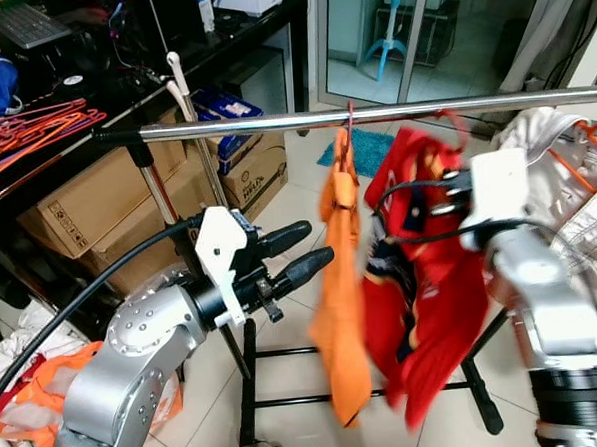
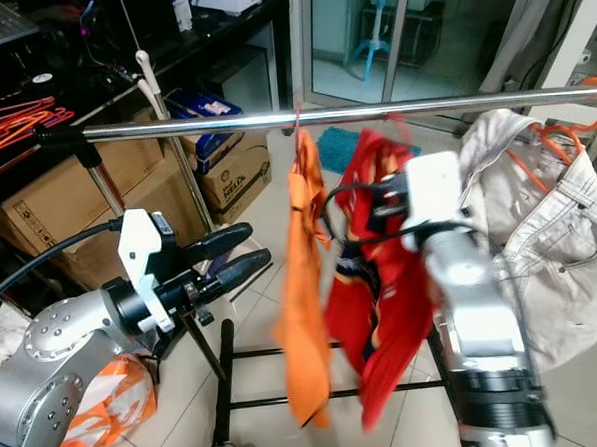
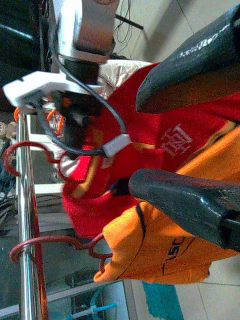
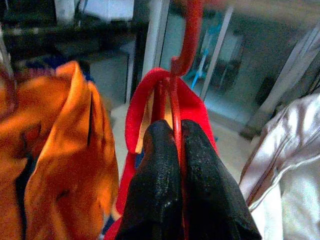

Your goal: Hang hanger

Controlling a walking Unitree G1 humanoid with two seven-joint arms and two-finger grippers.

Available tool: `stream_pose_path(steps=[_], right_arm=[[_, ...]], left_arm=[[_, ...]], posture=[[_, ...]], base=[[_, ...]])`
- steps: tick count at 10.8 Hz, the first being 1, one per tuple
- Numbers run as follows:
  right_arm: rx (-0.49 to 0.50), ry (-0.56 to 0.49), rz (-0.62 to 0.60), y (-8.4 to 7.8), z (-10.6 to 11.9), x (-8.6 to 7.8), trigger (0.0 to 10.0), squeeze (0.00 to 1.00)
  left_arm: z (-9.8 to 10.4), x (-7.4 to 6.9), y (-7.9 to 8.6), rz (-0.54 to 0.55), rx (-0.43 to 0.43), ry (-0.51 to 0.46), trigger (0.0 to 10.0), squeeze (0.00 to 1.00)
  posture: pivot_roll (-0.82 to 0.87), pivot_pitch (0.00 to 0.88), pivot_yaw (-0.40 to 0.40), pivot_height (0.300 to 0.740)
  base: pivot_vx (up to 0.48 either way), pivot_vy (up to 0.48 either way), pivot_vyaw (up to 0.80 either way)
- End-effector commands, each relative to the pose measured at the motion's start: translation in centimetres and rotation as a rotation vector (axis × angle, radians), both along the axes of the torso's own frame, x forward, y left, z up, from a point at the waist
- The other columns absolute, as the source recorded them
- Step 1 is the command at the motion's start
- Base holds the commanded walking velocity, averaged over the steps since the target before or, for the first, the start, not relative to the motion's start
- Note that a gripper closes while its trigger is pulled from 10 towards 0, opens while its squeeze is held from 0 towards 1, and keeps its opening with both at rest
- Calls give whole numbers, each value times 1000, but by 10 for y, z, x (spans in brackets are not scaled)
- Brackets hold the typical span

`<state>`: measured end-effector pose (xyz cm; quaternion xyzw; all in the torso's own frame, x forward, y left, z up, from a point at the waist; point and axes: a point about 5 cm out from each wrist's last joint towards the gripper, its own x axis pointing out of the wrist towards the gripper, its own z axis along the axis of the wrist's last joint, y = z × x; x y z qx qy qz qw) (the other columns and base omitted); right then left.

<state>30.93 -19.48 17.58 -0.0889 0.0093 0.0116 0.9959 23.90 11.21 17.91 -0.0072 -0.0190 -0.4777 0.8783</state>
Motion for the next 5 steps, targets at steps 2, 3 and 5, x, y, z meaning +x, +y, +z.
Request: stream_pose_path(steps=[2, 3, 5], right_arm=[[22, -131, -12, -6, 29, -6, 10000, 0], [26, -130, -13, -9, 32, -5, 10000, 0], [-13, -80, 41, -4, 32, 4, 10000, 0]], left_arm=[[-1, 0, -2, -16, 15, 11, 10000, 0], [1, 0, -4, -25, 8, 8, 10000, 0], [2, 0, -8, -45, 24, 4, 10000, 0]], posture=[[14, 53, 56, 740], [10, 53, 56, 740], [5, 53, 65, 740]], base=[[0, 0, 0], [0, 0, 0], [0, 0, 0]])
